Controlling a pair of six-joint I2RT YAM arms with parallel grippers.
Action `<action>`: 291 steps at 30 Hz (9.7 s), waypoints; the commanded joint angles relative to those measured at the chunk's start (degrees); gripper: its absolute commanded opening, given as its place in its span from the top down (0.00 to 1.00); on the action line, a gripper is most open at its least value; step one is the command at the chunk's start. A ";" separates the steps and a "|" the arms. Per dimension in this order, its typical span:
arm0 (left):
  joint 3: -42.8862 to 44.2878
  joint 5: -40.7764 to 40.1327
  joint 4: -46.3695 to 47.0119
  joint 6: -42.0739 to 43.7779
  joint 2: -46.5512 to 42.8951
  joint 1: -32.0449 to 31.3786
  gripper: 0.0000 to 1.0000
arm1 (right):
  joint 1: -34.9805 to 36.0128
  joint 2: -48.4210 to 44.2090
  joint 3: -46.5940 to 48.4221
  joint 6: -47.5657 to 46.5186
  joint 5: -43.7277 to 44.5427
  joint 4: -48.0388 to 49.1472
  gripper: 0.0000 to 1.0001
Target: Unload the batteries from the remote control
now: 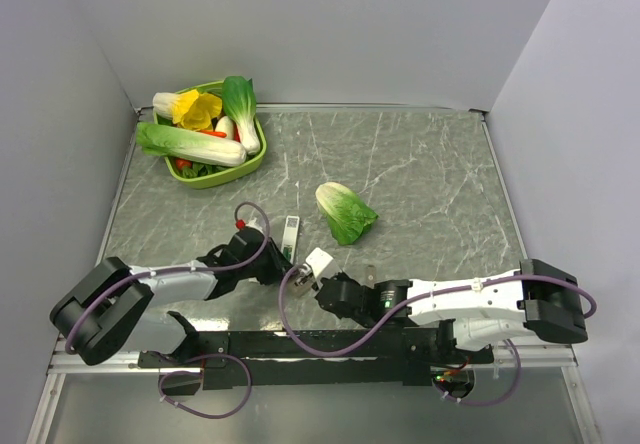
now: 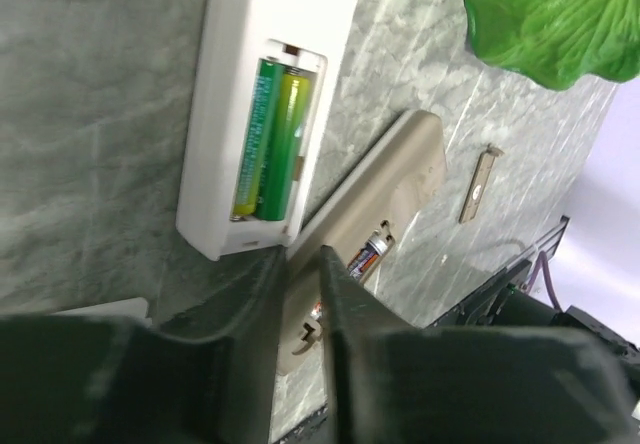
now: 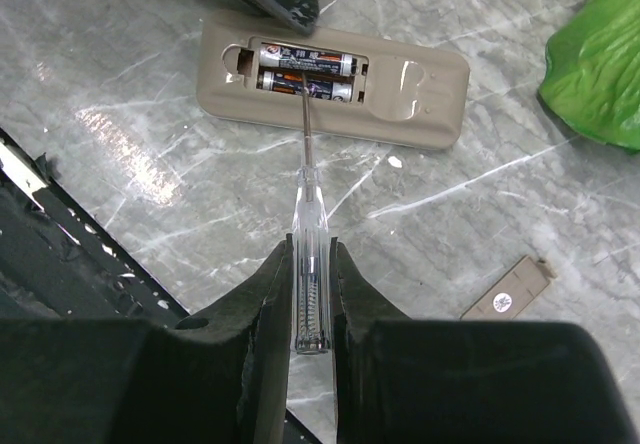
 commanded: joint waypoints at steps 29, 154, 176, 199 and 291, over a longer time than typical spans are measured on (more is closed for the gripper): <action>-2.23 4.43 1.53 -3.42 4.12 -2.27 0.93 | -0.73 -4.66 -0.45 0.51 9.89 -1.82 1.00; 8.05 2.85 -2.51 1.95 4.56 -3.07 0.50 | 0.85 9.04 26.00 -67.51 -7.51 -37.67 1.00; 8.41 5.13 0.65 3.27 10.19 -2.71 0.64 | 4.37 20.12 30.92 -70.85 -3.12 -40.75 1.00; 6.03 5.57 2.50 0.28 13.26 -2.80 0.96 | 1.99 4.04 4.47 -58.82 -1.45 -10.87 1.00; 11.74 2.94 -4.18 2.74 11.51 -2.80 0.99 | 7.53 -5.89 7.19 -45.10 3.12 -15.07 1.00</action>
